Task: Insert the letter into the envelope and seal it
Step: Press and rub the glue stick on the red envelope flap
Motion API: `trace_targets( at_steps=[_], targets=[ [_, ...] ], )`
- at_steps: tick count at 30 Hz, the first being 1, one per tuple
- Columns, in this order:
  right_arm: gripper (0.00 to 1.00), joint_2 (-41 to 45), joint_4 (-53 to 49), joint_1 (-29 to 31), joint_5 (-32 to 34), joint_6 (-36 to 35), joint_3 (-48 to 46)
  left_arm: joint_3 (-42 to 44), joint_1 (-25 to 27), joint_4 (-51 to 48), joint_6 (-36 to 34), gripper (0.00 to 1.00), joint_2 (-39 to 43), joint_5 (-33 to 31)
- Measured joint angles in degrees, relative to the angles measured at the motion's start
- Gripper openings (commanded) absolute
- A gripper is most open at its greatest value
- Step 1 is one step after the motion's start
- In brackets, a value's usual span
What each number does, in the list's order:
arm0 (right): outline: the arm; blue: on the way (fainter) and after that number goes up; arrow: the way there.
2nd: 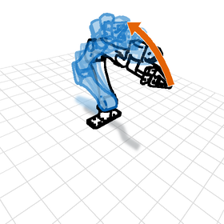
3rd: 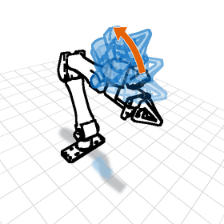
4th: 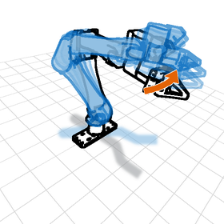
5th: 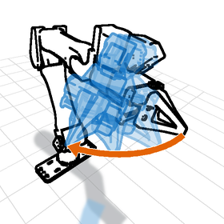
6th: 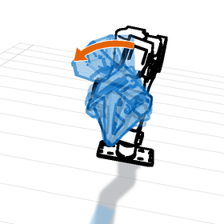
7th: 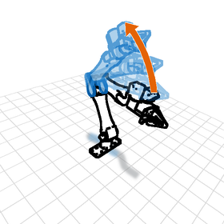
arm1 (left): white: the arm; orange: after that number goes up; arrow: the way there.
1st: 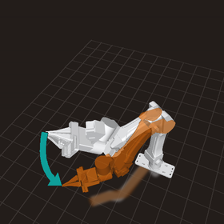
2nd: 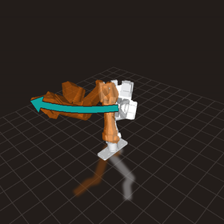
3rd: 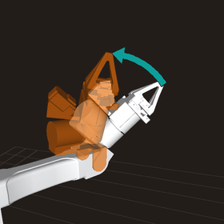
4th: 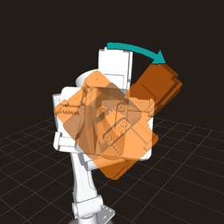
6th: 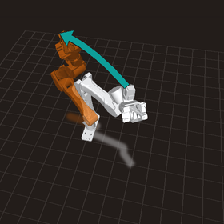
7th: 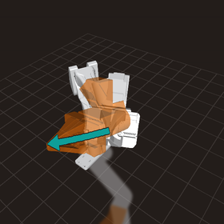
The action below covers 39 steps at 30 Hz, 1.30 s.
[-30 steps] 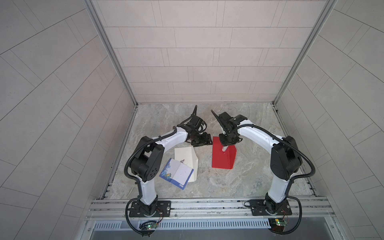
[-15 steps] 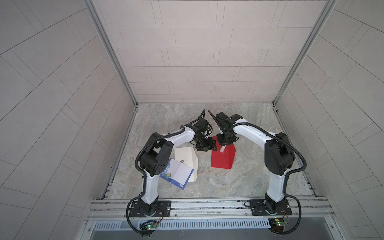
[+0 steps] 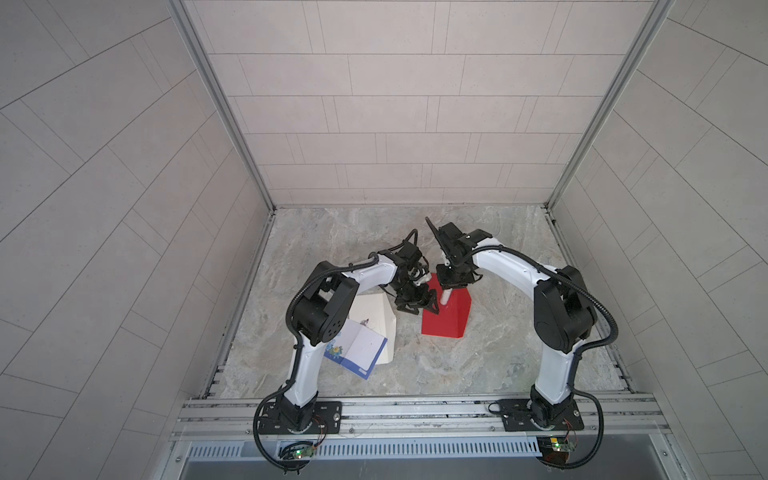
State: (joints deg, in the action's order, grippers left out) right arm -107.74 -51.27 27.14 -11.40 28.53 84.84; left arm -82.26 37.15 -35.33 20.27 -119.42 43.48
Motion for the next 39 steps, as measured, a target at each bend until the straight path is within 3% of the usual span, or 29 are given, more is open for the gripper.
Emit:
trace_targets(
  at_steps=[8,15,18,23,28,32,39],
  targets=[
    [0.00,2.95,5.31,-1.01,-1.81,3.19,-4.83,-0.39,0.17,0.90,-1.95,0.84,-0.92,3.23],
    [0.00,3.78,8.52,-1.22,-2.75,4.87,-6.73,3.52,0.15,7.67,-1.62,0.80,1.03,3.78],
    [0.00,4.04,9.64,-1.22,-3.15,5.27,-7.37,4.98,0.13,10.73,-0.68,0.67,1.81,3.61],
    [0.00,4.28,10.40,-1.20,-3.28,5.84,-7.82,5.03,-0.15,12.11,0.55,0.30,1.88,1.64],
    [0.00,4.33,10.56,-1.18,-3.04,5.90,-7.89,4.24,-0.15,11.10,1.27,0.09,0.74,-1.86],
    [0.00,4.61,10.14,-0.68,-2.01,6.01,-7.96,3.41,-0.33,9.88,1.88,0.00,-1.18,-4.96],
    [0.00,5.07,8.26,1.42,2.67,6.01,-7.78,3.28,-0.76,11.04,3.78,0.00,-1.01,-7.21]
  ],
)
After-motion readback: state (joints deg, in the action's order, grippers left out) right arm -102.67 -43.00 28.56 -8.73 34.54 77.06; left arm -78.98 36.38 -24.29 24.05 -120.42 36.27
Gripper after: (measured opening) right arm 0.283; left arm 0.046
